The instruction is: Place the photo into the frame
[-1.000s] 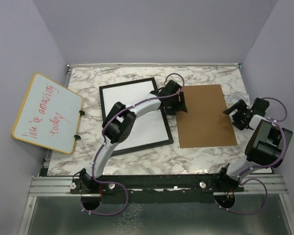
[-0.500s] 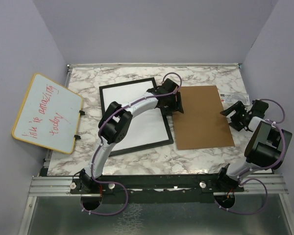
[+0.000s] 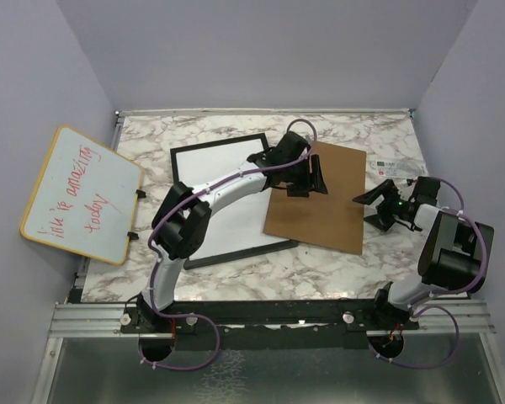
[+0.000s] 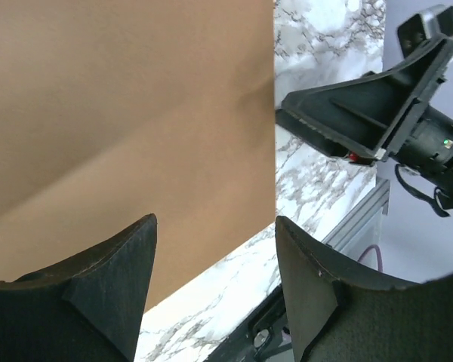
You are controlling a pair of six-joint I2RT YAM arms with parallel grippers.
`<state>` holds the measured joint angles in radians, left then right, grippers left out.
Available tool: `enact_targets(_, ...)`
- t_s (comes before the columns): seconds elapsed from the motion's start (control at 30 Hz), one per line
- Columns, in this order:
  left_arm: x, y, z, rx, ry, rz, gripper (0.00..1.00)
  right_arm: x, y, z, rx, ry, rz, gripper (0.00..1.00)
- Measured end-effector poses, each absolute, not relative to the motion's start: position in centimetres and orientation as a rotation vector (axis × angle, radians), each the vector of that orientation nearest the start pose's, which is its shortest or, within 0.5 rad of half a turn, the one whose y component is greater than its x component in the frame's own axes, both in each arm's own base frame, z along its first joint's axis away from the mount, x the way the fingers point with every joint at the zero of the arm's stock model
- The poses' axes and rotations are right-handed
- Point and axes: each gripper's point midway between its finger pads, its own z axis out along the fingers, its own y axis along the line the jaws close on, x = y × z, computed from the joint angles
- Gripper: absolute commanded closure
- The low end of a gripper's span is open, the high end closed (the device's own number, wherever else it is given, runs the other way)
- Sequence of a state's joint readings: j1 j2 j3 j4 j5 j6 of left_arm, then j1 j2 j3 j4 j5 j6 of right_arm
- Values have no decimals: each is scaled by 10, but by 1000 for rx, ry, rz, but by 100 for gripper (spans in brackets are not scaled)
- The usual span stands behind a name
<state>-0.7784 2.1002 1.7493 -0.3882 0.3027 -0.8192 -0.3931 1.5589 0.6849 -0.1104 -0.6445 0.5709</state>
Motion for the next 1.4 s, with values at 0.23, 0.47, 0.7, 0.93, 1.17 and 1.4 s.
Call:
enact_targets(0.23, 337, -417, 130, 72, 2572, -1015, 31, 311, 28, 41, 946, 2344, 1001, 16)
enact_targets(0.47, 362, -378, 142, 92, 2512, -908, 17, 301, 24, 41, 949, 2381, 927, 16)
enact_targets(0.7, 378, -320, 140, 152, 2488, -800, 22, 294, 18, 39, 922, 2405, 843, 17)
enact_targets(0.93, 353, -279, 85, 194, 2655, -745, 26, 290, 20, 37, 894, 2409, 846, 18)
enact_targets(1.17, 335, -286, 84, 234, 2697, -856, 35, 288, 23, 36, 881, 2404, 867, 20)
enact_targets(1.4, 322, -280, 67, 179, 2757, -897, 33, 287, 27, 36, 865, 2393, 898, 21)
